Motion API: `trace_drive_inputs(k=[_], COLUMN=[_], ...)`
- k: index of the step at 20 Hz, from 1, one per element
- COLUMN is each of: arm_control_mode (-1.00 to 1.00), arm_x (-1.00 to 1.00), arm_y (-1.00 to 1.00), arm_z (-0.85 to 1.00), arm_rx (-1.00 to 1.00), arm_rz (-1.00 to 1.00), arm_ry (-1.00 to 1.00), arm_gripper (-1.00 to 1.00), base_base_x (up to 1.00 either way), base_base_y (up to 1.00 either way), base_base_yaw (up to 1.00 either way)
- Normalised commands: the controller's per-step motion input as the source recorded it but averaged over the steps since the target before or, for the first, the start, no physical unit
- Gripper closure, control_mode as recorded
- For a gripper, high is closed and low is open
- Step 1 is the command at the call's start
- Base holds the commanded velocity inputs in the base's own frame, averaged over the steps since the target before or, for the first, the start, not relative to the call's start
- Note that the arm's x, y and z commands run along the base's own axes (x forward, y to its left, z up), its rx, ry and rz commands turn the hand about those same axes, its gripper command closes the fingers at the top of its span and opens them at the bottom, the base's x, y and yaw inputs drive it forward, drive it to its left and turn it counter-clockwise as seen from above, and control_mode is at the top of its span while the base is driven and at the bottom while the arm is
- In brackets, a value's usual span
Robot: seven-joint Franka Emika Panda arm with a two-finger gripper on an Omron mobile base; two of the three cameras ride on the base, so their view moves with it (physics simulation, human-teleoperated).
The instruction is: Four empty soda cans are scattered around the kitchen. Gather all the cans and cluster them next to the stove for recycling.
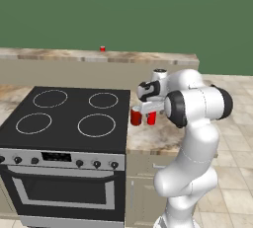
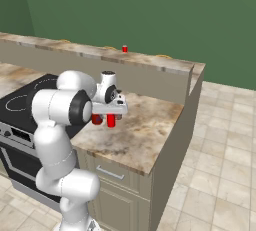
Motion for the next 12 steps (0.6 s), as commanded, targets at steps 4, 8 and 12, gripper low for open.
trace_drive_inputs(k=[4, 8, 12], arm_control_mode=[-1.0, -1.0, -1.0], arm_x=[0.0, -0.02, -0.15], arm_y=[0.0, 0.0, -0.07], arm_z=[0.24, 0.25, 0.25], arm_rx=[0.01, 0.0, 0.0], arm_rz=[-0.03, -0.05, -0.15], arm_ry=[0.0, 0.0, 0.0], arm_gripper=[-1.0, -1.0, -1.0], base_base_x=[0.0, 0.0, 0.0], base_base_y=[0.0, 0.0, 0.0], base_base_yaw=[0.0, 0.0, 0.0])
